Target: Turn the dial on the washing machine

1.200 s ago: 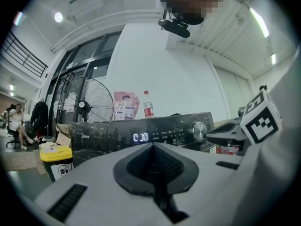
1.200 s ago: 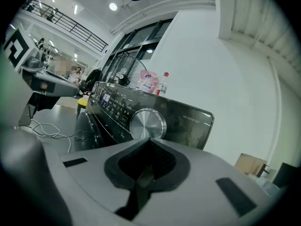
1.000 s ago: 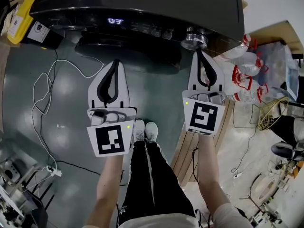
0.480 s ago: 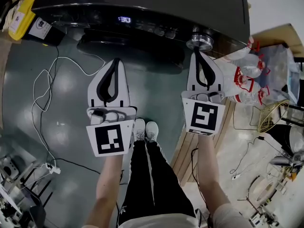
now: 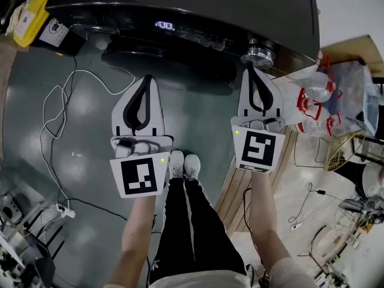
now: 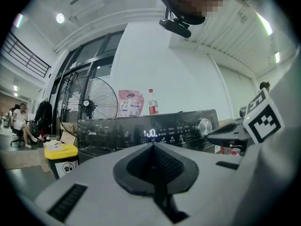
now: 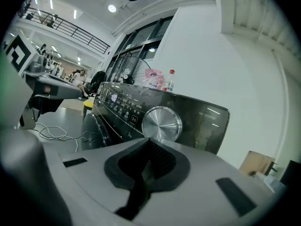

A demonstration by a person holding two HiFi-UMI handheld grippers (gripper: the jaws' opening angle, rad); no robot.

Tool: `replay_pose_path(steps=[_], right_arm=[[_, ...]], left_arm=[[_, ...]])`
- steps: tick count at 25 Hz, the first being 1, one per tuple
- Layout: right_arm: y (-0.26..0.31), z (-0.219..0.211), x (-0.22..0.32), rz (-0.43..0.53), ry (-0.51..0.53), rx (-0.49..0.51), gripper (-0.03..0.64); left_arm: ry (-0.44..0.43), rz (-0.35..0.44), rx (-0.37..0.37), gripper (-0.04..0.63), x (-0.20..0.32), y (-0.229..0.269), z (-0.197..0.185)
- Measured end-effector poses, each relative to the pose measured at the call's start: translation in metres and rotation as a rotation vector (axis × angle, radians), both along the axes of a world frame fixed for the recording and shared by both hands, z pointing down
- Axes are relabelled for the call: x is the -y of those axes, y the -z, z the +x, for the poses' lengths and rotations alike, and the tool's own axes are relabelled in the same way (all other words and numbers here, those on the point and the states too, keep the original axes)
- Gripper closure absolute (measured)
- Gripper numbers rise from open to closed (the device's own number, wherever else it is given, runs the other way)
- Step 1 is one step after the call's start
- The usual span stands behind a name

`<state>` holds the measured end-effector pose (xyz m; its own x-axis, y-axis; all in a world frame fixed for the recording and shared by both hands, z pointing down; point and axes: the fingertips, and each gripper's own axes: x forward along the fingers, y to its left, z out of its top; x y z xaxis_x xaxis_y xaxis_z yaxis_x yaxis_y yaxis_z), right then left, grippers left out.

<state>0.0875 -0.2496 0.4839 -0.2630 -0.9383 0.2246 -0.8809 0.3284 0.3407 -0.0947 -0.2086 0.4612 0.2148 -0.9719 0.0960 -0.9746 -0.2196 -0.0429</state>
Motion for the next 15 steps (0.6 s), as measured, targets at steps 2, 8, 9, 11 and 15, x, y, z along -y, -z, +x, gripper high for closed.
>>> replay_pose_path(steps=[2,8,9,11,15], right_arm=[[-0.0005,-0.0001,0.0000,-0.001,-0.002,0.001,0.614],[-0.0004,-0.0001,0.0003,0.002,-0.003,-0.006,0.614],[-0.0004,-0.0003,0.0004,0.003,-0.004,-0.007,0.614],[-0.0002,-0.0005,0.0005,0.007,-0.005,-0.009,0.614],[-0.0002,0.0003,0.0003,0.018,-0.004,-0.014,0.614]], left_arm=[[0.003,0.001,-0.001,0.597,0.0002,0.0001,-0.0010],[0.003,-0.004,-0.001,0.597,-0.0013,-0.0021,-0.0020],[0.003,-0.005,-0.001,0.597,-0.0017,-0.0028,-0.0024],[0.003,-0.008,-0.001,0.597,-0.0024,-0.0039,-0.0032],[0.004,-0.012,0.003,0.597,-0.0030,-0.0048,-0.0054]])
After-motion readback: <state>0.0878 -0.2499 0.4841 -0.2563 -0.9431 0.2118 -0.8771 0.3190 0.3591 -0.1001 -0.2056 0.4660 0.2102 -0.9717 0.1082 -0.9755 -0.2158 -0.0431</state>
